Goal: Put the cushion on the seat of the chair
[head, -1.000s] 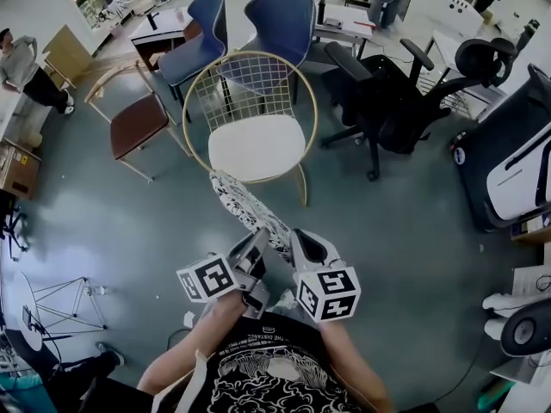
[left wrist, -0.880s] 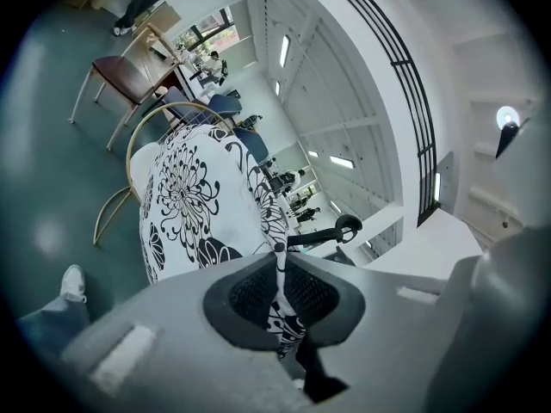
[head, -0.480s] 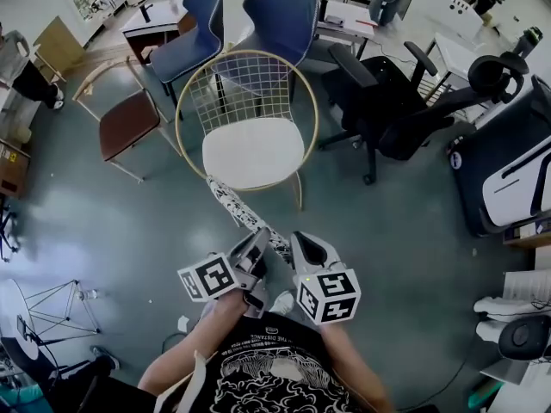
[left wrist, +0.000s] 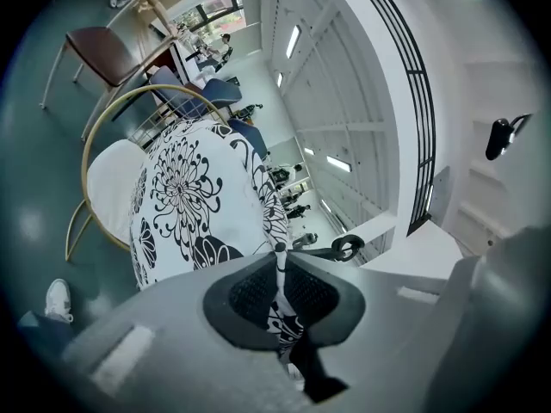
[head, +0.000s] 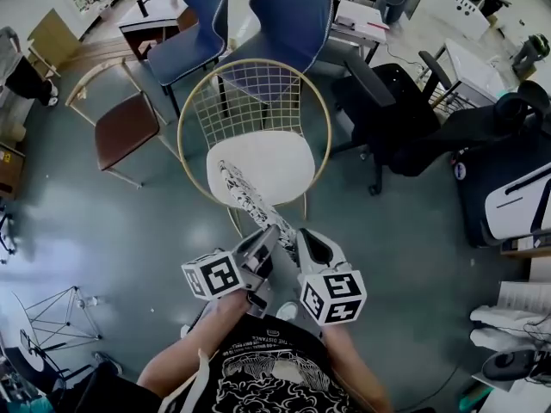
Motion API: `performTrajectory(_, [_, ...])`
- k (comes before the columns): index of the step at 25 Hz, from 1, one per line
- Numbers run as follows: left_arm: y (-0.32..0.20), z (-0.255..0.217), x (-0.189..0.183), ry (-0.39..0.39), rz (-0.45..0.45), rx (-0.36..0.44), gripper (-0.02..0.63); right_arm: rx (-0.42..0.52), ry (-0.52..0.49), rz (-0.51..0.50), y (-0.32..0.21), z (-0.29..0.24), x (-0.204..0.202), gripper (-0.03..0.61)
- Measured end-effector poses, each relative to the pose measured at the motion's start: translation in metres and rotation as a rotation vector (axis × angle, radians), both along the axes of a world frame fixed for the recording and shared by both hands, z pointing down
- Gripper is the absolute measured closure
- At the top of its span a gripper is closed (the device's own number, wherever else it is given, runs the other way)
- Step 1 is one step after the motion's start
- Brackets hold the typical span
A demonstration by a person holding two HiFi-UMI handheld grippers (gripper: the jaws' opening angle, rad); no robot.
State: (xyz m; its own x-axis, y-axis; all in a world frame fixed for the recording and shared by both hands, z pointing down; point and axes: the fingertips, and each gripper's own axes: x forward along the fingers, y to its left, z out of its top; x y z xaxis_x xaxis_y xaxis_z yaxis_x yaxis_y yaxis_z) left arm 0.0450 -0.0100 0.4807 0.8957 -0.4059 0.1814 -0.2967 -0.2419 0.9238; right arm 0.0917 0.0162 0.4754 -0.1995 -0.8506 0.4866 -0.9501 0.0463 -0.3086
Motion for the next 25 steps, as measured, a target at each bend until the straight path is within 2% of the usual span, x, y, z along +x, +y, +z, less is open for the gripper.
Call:
performTrajectory(9, [-0.084,-0.013,0.001,0.065,0.005,0.005,0.604,0.004,0.088,0.024,-0.076,-0.019,-0.002,0.578])
performTrajectory(17, [-0.131,-0.014,0.008,0.086,-0.015,0.007,0.604,0.01,0.132,0.023,-0.111,-0.03,0.006,0.578])
performTrajectory(25, [-0.171,-0.006,0.023,0.079,-0.095,-0.002,0.604,0.024,0.125,-0.032,-0.144,-0.028,0.029,0.578])
